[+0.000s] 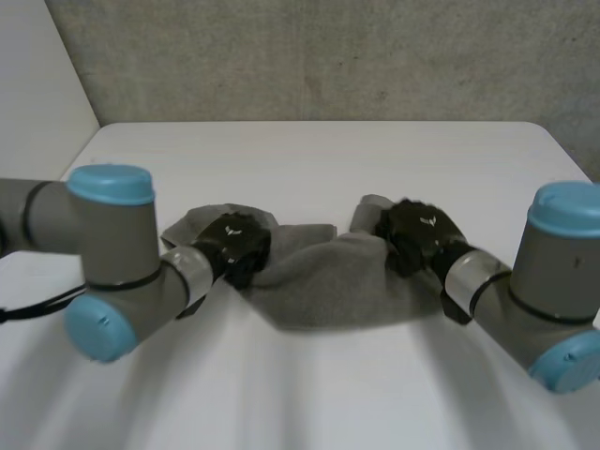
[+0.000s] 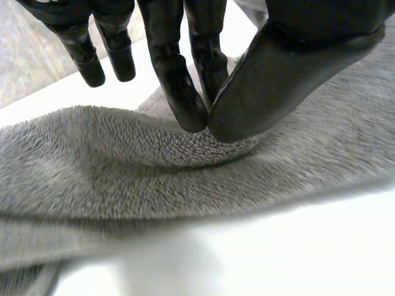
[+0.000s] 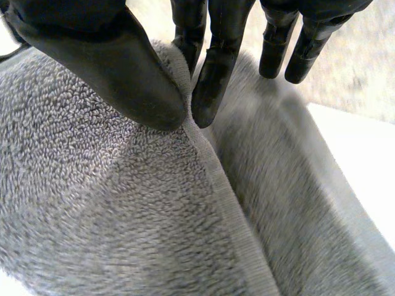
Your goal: Fold the towel.
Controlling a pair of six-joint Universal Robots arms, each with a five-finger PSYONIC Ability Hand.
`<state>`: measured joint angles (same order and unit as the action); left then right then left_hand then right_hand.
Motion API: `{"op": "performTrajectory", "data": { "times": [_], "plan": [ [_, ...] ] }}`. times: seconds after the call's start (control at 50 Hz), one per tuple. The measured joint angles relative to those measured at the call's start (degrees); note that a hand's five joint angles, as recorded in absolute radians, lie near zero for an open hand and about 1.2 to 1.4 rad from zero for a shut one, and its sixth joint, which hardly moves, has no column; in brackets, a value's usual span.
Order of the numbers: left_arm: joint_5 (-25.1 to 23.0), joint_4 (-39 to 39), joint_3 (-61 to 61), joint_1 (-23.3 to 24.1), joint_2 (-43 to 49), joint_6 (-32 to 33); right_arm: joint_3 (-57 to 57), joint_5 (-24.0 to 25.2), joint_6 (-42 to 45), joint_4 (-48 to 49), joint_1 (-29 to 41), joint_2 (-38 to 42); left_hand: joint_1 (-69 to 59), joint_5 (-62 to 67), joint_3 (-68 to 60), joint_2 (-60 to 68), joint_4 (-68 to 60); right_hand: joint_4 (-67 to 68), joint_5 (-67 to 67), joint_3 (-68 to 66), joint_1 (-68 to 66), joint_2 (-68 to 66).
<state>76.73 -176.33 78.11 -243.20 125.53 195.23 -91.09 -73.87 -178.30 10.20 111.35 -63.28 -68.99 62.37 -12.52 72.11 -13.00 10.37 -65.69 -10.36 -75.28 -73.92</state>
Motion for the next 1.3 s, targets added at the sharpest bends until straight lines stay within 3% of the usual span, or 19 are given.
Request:
{"op": "performTrajectory", "data": {
  "times": [0.2, 0.32, 0.38, 0.48, 0.58, 0.78, 0.88, 1.0, 1.18, 1.3],
  "plan": [
    [1.57, 0.05, 21.68, 0.59, -14.34, -3.92, 6.62, 5.22, 14.85, -9.83, -0.19, 1.95, 4.22, -8.59, 0.00, -8.60, 0.00, 0.00, -0.02, 0.00, 0.00, 0.00],
    [1.57, 0.17, 24.85, 2.20, -16.16, -7.60, 4.91, 5.46, 24.51, -13.21, -0.08, 2.34, 7.62, -11.24, 0.00, -11.15, 0.00, 0.00, -0.02, 0.00, 0.00, 0.00],
    [1.54, 0.13, 23.23, 2.47, -16.42, -8.37, 3.40, 5.54, 27.48, -13.58, -0.27, 1.86, 11.05, -14.26, 0.00, -14.18, 0.00, 0.00, -0.02, 0.00, 0.00, 0.00],
    [1.43, -0.09, 16.29, 2.41, -16.27, -8.62, 0.82, 5.86, 29.44, -13.48, -0.80, 0.60, 28.34, -31.57, 0.00, -31.24, 0.00, 0.00, -0.02, 0.00, 0.00, 0.00],
    [1.37, -0.15, 8.05, 2.60, -14.36, -8.35, -1.61, 6.57, 29.29, -13.24, -1.36, -0.52, 37.56, -41.96, 0.00, -40.65, 0.00, 0.00, -0.01, -0.01, 0.00, 0.00],
    [-0.19, -0.34, -4.83, 3.98, -6.10, -7.41, -4.27, 7.70, 28.78, -12.84, -1.51, -1.16, 38.56, -43.77, 0.00, -41.85, 0.00, 0.00, 0.03, 0.00, 0.01, 0.00],
    [-3.45, 0.11, -9.63, 4.71, -1.40, -3.60, -4.46, 7.87, 28.85, -12.79, -1.44, -1.11, 38.57, -43.80, 0.00, -41.85, 0.00, 0.00, 0.14, 0.00, 0.10, 0.00],
    [-6.72, 1.26, -12.79, 5.15, 3.22, 8.55, -4.40, 7.85, 28.95, -12.81, -1.64, -1.08, 40.06, -45.28, 0.00, -43.30, 0.00, 0.00, 0.15, 0.00, 0.11, 0.00],
    [-6.77, 2.71, -14.27, 5.15, 6.20, 17.30, -4.40, 7.86, 28.98, -12.83, -1.79, -0.99, 40.31, -44.97, 0.00, -43.60, 0.00, 0.00, 0.15, 0.00, 0.12, 0.01],
    [-3.61, 5.39, -13.97, 5.00, 6.54, 20.49, -4.45, 7.89, 29.00, -12.93, -1.88, -1.01, 33.23, -36.56, 0.00, -36.58, 0.00, 0.00, 0.15, 0.00, 0.08, 0.01]
  ]
}}
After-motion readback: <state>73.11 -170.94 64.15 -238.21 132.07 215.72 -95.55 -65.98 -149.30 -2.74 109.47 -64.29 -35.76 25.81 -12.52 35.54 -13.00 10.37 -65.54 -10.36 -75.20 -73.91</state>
